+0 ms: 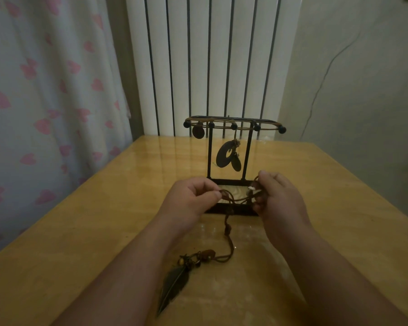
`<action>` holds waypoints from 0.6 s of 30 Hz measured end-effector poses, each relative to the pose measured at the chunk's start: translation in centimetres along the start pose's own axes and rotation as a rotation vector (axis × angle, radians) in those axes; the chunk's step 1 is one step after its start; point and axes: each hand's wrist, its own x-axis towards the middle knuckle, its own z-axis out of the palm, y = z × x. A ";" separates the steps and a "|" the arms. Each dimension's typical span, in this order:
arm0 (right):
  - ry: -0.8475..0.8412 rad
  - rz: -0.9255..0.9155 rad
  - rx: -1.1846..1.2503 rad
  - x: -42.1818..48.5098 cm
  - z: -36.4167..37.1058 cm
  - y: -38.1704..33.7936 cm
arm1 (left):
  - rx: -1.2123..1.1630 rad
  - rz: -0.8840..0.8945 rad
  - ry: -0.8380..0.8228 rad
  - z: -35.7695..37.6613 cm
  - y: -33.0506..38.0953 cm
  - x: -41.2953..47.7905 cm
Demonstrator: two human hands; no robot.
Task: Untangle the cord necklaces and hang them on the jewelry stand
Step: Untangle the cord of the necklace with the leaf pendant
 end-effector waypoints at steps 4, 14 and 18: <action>0.005 -0.014 -0.011 -0.1 0.2 0.0 | -0.007 0.033 0.024 0.0 0.1 -0.1; -0.104 -0.014 -0.278 -0.4 0.6 -0.1 | -0.060 0.043 0.153 0.0 -0.1 0.1; -0.354 -0.037 -0.341 -1.1 0.7 -0.1 | -0.051 0.055 0.165 0.0 -0.4 0.2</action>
